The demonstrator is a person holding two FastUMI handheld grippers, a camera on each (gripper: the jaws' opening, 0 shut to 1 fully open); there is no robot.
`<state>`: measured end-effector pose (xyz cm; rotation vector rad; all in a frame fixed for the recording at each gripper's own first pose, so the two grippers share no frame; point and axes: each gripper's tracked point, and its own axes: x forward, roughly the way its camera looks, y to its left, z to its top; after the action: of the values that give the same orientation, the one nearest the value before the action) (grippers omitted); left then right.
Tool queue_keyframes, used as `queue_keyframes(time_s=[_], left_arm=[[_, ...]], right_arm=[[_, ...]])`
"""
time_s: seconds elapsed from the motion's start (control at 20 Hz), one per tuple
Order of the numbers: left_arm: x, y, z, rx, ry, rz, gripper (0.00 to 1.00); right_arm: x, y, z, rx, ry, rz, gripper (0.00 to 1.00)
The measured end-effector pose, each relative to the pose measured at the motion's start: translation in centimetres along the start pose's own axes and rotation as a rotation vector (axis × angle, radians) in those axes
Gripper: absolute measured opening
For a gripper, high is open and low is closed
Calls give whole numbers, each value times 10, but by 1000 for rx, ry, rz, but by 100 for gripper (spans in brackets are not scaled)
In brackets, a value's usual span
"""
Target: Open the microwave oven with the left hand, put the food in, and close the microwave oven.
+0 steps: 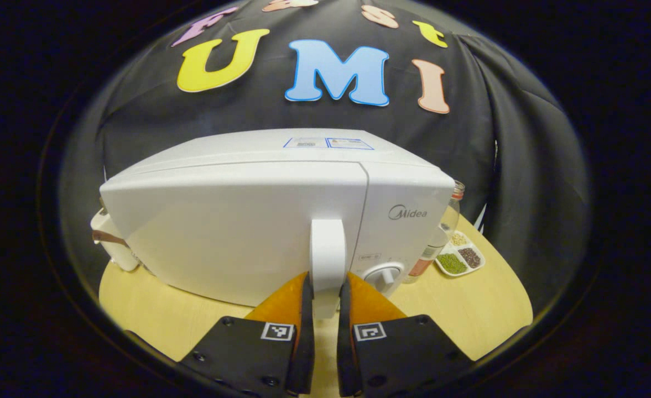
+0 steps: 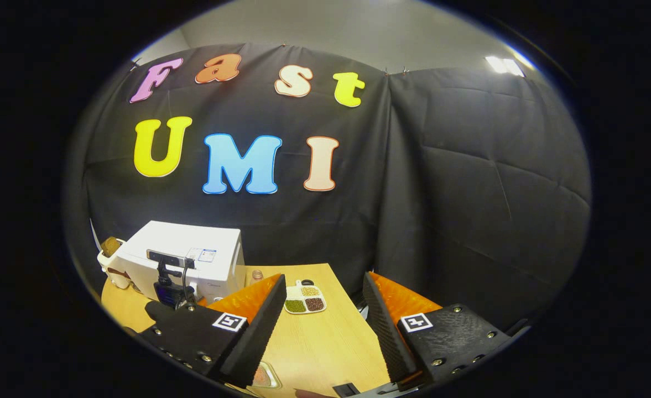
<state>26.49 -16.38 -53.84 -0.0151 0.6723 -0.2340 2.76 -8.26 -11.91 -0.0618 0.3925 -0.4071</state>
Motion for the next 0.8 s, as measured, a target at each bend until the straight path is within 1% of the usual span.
queue_keyframes(time_s=[0.05,0.15,0.25,0.3,0.4,0.5,0.6,0.8], left_arm=[[-1,0,-1,23,-14,1,25],[-1,0,-2,76,-39,-5,25],[-2,0,0,72,-35,-6,25],[-2,0,0,63,-25,-4,20],[-2,0,-1,56,-20,-11,20],[-3,0,-2,70,-11,-24,20],[-2,0,-2,71,-6,-38,19],[-3,0,-3,72,-6,-39,20]], right_arm=[[-5,-1,-2,1,-5,0,86],[-15,-5,-3,8,-13,-5,86],[-24,-8,-5,39,-11,-6,86],[-29,-10,-2,55,-20,-8,86],[-37,-15,0,70,-36,-20,86],[-44,-20,0,71,-47,-30,86],[-45,-24,-2,75,-40,-40,86],[-55,-31,-2,82,-44,-64,86]])
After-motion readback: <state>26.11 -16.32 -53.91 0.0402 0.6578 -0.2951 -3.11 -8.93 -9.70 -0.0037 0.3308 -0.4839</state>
